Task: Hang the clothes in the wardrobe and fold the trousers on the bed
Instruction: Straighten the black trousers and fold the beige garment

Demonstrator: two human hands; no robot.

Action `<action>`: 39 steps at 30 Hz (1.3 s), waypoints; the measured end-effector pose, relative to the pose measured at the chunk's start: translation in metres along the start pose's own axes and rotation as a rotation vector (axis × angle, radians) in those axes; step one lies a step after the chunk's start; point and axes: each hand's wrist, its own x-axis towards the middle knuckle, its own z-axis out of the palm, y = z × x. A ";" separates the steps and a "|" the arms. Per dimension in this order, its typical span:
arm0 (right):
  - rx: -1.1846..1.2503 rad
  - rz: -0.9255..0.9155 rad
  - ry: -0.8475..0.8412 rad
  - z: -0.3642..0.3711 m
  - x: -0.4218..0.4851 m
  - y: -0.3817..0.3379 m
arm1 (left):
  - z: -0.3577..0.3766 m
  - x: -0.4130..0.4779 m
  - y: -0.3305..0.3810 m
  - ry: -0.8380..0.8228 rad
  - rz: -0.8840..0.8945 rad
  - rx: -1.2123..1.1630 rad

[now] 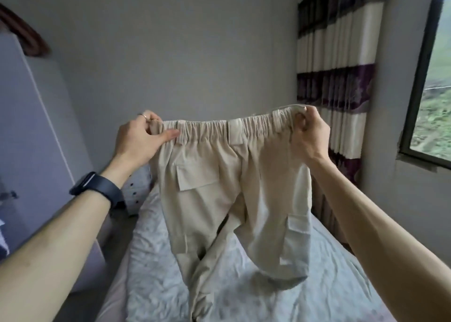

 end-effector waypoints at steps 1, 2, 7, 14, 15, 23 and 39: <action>0.023 -0.026 0.050 -0.005 0.007 -0.027 | -0.027 0.002 0.012 0.076 0.039 -0.035; 0.033 -0.030 0.103 -0.010 0.013 -0.043 | -0.040 0.003 0.022 0.141 0.072 -0.074; 0.053 -0.086 0.203 -0.032 0.028 -0.148 | -0.140 -0.001 0.057 0.294 0.304 0.108; -0.126 -0.053 0.048 -0.050 -0.029 -0.184 | -0.212 -0.049 0.018 0.111 0.289 0.322; -0.171 -0.045 -0.005 -0.049 -0.044 -0.186 | -0.219 -0.062 0.012 0.085 0.279 0.334; -0.352 0.072 -0.328 -0.027 -0.118 -0.192 | -0.235 -0.129 0.002 -0.094 0.033 0.157; 0.453 0.368 -0.681 0.018 -0.221 -0.257 | -0.140 -0.198 0.037 0.027 -0.495 -0.483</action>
